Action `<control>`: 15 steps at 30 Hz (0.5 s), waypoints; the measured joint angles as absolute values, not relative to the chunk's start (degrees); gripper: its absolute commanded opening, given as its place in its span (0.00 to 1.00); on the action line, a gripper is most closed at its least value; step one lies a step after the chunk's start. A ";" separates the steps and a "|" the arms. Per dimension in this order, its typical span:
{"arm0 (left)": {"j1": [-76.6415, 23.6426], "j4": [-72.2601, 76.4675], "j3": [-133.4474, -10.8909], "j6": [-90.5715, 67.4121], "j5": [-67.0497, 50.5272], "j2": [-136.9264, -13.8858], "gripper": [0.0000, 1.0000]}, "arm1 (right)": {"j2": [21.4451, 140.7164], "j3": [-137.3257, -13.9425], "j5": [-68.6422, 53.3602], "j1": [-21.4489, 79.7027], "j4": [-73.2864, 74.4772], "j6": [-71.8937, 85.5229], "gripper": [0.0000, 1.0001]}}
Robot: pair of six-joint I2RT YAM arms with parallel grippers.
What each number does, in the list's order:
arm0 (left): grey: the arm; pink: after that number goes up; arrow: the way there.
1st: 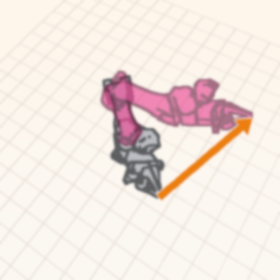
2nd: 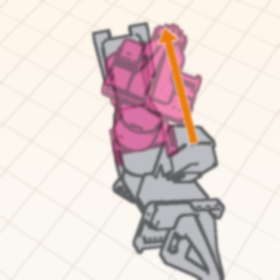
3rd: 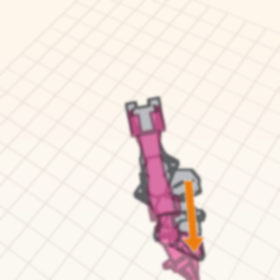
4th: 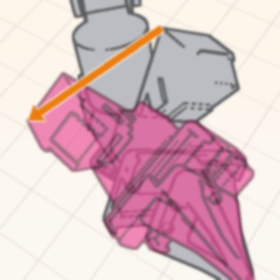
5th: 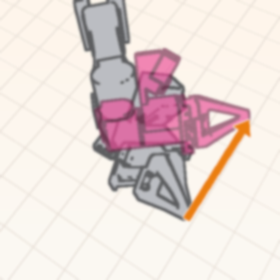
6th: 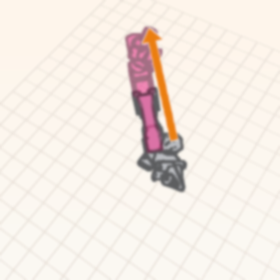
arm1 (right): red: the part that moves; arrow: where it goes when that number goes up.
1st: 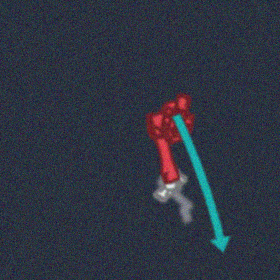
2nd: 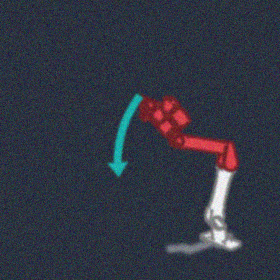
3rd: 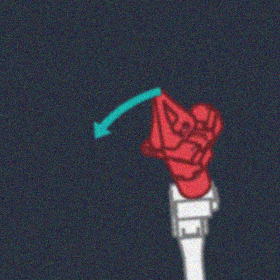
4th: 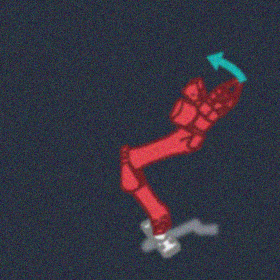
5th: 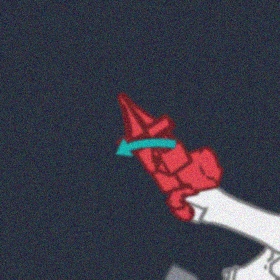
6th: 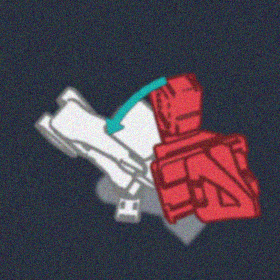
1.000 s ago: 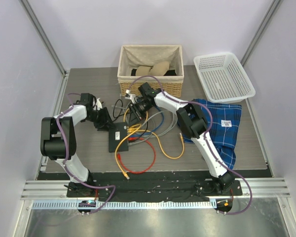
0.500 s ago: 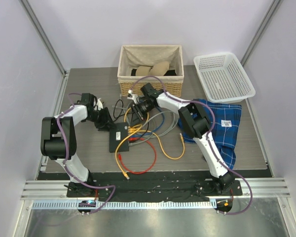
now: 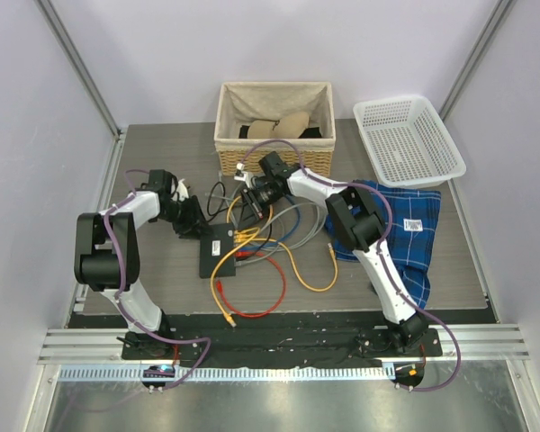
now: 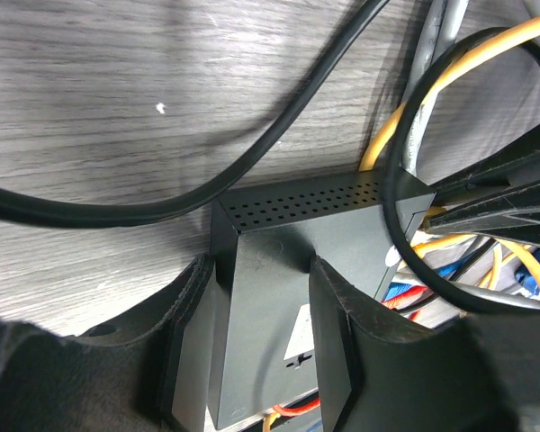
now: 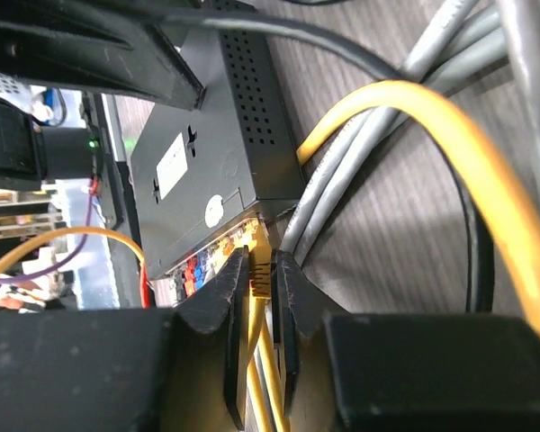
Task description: Pull the plug from the switch port
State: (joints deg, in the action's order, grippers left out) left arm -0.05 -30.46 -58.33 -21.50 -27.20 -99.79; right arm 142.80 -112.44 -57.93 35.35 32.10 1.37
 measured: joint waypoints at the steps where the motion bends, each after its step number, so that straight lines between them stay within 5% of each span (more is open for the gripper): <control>1: -0.16 -30.48 -58.33 -21.41 -27.29 -99.81 0.33 | 142.21 -111.66 -57.74 35.35 31.70 1.04 0.01; 4: -0.45 -30.46 -58.33 -21.12 -27.38 -99.81 0.39 | 141.88 -111.44 -57.74 35.35 31.79 0.45 0.06; 8: -0.45 -30.46 -58.39 -20.99 -27.57 -99.90 0.49 | 142.15 -112.79 -57.67 35.40 33.15 0.51 0.30; 15: -0.58 -30.26 -58.39 -20.73 -27.57 -99.92 0.52 | 143.22 -114.24 -60.29 35.40 33.95 1.63 0.44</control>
